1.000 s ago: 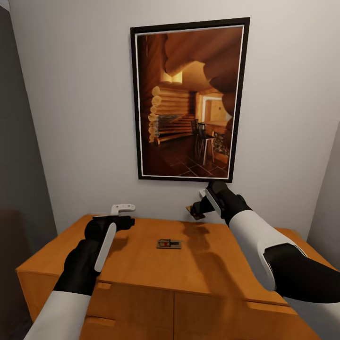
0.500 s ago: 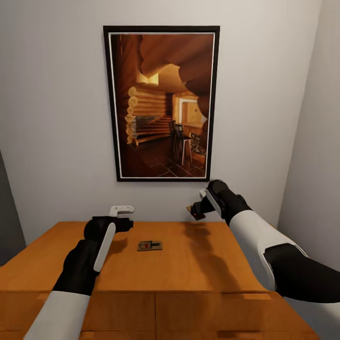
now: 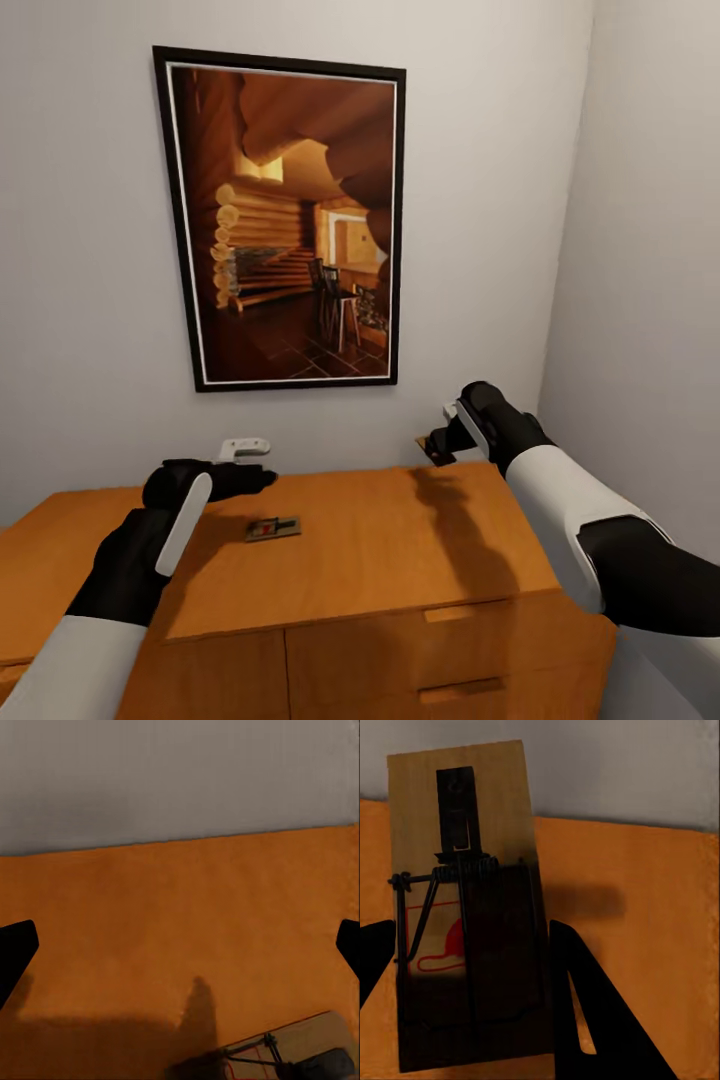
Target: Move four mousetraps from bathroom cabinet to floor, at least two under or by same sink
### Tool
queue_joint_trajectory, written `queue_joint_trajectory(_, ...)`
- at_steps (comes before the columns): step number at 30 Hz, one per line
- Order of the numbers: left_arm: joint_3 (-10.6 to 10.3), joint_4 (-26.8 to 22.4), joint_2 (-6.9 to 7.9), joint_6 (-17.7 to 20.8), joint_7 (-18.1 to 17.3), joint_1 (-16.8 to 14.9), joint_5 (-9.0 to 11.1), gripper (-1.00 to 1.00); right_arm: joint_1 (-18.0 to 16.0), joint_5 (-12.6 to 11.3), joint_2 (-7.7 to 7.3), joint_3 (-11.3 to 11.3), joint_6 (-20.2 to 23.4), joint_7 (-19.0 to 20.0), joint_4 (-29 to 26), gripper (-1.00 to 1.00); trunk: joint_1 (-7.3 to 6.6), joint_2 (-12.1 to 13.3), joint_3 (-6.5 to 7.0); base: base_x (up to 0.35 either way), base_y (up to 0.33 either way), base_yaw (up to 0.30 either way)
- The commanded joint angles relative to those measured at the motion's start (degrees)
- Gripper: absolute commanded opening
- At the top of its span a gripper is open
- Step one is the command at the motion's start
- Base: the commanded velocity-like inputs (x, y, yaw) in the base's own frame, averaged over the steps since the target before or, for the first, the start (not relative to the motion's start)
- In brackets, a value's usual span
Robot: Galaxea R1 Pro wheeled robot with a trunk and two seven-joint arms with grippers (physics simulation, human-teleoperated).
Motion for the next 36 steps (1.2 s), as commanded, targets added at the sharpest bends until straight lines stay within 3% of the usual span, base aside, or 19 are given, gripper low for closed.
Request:
queue_joint_trajectory(1,-0.5,-0.1,1.45,0.2,-1.9,0.0,0.9,1.0,-0.1,0.0,-0.18,0.2,0.2,0.3,0.0,-1.0,0.0,0.0,-0.03,0.0,0.0,-0.283)
queue_joint_trajectory(6,-2.0,-0.4,6.1,0.2,-10.5,0.0,1.0,1.0,-0.1,0.0,-0.39,0.2,0.2,0.4,0.2,-1.0,0.0,0.0,0.18,0.0,0.0,-0.283)
queue_joint_trajectory(9,-3.6,-0.7,7.42,0.2,-12.6,0.0,0.9,1.0,-0.1,0.0,-0.38,0.2,0.2,0.4,0.2,-1.0,0.0,0.0,0.31,0.0,0.0,-0.283)
queue_joint_trajectory(16,-4.5,-0.9,8.1,0.2,-13.5,0.0,0.8,1.0,-0.1,0.1,-0.38,0.2,0.2,0.4,0.2,-1.0,0.0,0.0,0.61,0.0,0.04,-0.283)
queue_joint_trajectory(29,-4.7,-0.9,8.3,0.2,-13.5,0.0,0.8,1.0,-0.1,0.1,-0.38,0.2,0.2,0.4,0.1,-1.0,0.0,0.0,1.17,0.0,0.295,-0.283)
queue_joint_trajectory(36,-4.7,-1.1,9.2,0.2,-13.6,0.0,0.8,1.0,-0.1,0.1,-0.38,0.2,0.2,0.4,0.1,-1.0,0.0,0.0,1.47,0.0,0.153,-0.282)
